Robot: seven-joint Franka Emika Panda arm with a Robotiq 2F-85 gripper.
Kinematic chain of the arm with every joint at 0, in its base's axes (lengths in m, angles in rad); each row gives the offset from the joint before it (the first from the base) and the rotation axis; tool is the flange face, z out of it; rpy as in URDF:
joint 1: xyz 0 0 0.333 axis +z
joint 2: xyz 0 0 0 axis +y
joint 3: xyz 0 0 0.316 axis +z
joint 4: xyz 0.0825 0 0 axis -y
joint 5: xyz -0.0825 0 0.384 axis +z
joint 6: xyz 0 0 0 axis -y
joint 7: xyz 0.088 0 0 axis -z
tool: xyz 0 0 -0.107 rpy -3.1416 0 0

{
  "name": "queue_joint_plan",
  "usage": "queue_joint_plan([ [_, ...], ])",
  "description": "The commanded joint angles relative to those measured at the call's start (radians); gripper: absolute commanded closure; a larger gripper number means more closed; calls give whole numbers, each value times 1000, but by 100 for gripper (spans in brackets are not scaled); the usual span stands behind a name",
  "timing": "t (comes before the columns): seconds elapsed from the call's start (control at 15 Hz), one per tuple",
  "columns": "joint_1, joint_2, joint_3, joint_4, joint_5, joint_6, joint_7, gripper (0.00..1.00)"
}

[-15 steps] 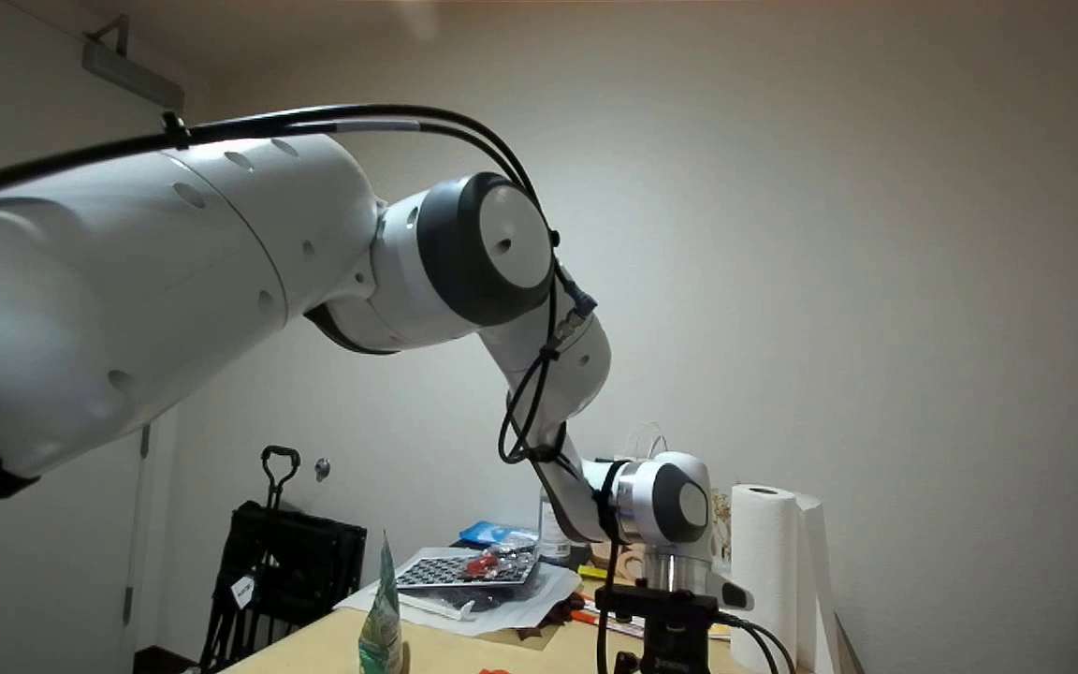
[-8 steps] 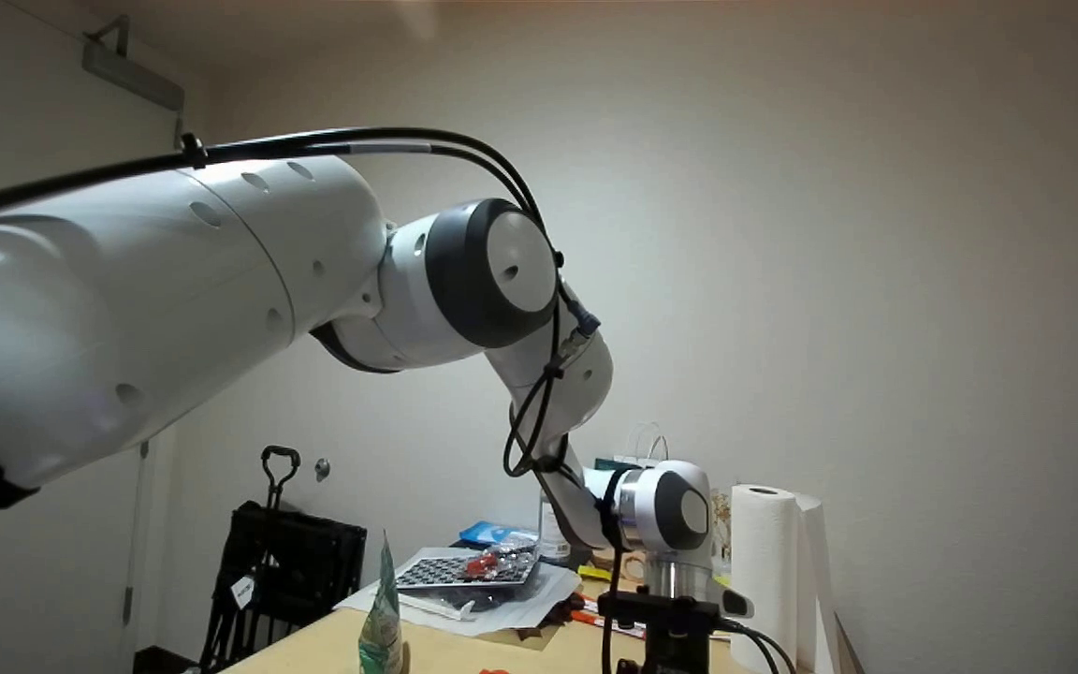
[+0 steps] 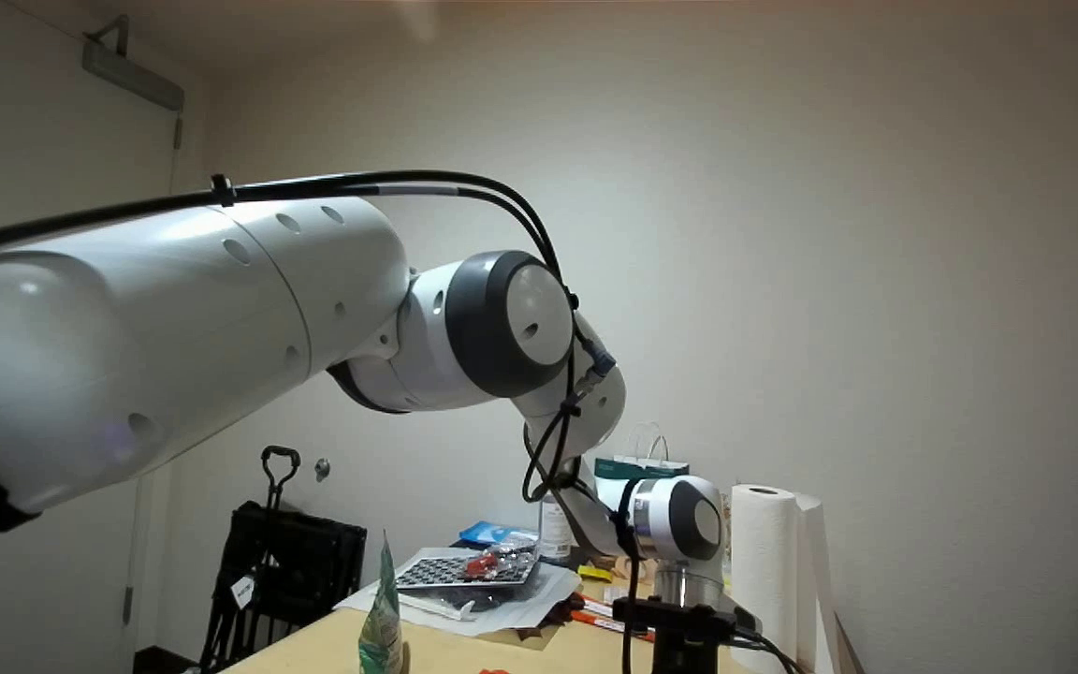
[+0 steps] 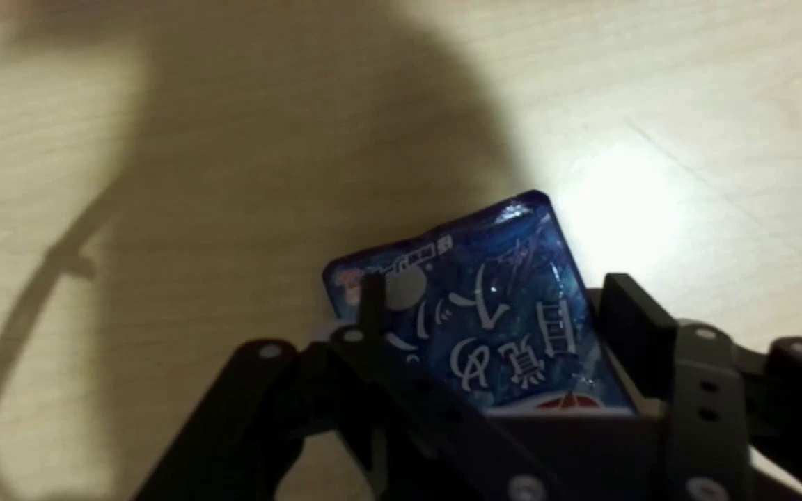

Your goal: Pick the blue sachet and put it on top of the red sachet

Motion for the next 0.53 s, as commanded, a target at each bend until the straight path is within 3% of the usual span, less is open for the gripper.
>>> queue_joint_plan([
  [0.0, -38, 45, 24, 92, -12, -76, -50, 53],
  [0.4, -45, 64, 27, 158, -7, -141, -41, 91],
  [0.47, -47, 67, 28, 165, -6, -147, -43, 93],
])
